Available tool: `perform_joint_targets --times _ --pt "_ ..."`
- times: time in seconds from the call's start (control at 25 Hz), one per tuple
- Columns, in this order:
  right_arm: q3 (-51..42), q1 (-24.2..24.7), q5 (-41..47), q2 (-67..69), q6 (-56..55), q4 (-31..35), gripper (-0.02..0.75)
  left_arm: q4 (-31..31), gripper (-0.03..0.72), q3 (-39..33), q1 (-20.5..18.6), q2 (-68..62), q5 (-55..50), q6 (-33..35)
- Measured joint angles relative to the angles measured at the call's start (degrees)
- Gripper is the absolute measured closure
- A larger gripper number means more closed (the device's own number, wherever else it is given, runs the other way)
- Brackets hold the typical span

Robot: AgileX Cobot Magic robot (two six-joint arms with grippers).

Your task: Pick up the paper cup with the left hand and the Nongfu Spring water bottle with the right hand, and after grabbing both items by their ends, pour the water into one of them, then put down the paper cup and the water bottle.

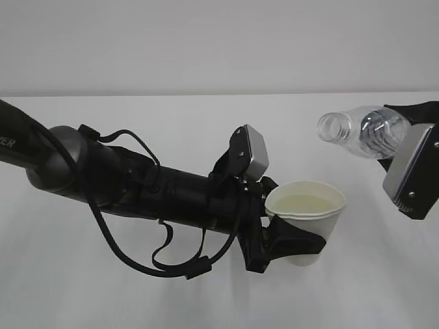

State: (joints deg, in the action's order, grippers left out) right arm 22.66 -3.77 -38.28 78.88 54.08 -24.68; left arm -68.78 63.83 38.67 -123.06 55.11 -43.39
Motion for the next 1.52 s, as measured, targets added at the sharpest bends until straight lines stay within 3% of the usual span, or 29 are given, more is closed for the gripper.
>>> perform_joint_targets --times 1.24,1.52 --pt "0.0 0.0 -5.5 3.1 -32.7 4.1 0.302 0.4 0.267 0.0 0.0 0.0 0.1 0.0" --pt "-0.1 0.0 -12.5 8.9 -38.8 4.6 0.302 0.5 0.267 0.0 0.0 0.0 0.1 0.9"
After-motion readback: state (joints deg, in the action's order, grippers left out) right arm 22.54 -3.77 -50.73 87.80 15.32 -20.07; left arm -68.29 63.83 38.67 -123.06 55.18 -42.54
